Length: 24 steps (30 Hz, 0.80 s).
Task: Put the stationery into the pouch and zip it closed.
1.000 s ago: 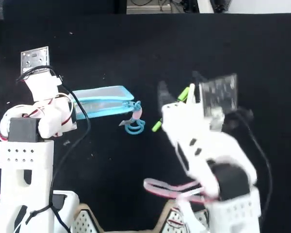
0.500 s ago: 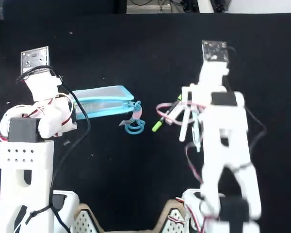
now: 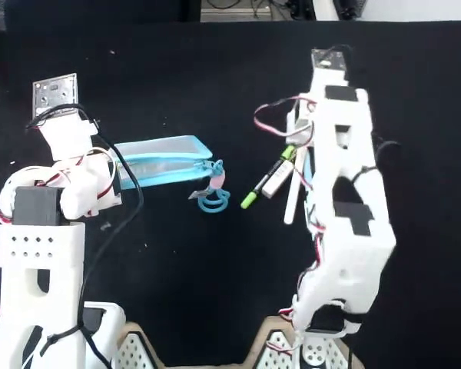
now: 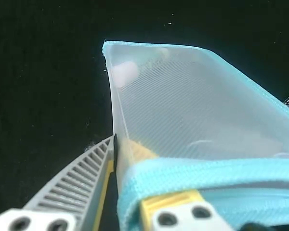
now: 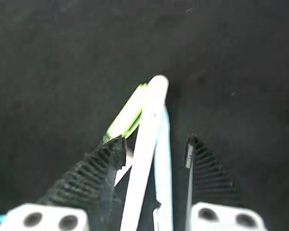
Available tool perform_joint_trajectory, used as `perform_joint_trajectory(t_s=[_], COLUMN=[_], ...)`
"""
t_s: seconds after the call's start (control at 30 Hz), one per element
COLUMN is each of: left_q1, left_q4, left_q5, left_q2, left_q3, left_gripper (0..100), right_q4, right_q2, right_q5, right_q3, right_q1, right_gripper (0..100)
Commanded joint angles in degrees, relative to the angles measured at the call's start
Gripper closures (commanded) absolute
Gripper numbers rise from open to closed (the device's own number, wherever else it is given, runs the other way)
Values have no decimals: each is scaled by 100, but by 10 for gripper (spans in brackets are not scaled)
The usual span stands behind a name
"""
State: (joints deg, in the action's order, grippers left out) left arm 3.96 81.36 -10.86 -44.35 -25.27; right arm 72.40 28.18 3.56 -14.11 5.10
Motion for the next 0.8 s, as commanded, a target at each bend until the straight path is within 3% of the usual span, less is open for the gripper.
perform_joint_trajectory(t_s=[0.0,0.2,0.63,0.77], left_q1=[-4,-4,-4,-4], left_q4=[-88,-97,-97,-97], left_q5=[0,0,0,0], left_q2=[-18,-18,-18,-18], left_q3=[-57,-84,-84,-84], left_gripper=[966,965,965,965], right_q4=[440,1363,2171,2330], right_q2=[426,1314,2941,3336], right_q5=[0,-26,-26,-26], right_q3=[-1086,-2387,-4593,-5112], right_q1=[97,-105,-158,-114], right_gripper=[804,804,805,917])
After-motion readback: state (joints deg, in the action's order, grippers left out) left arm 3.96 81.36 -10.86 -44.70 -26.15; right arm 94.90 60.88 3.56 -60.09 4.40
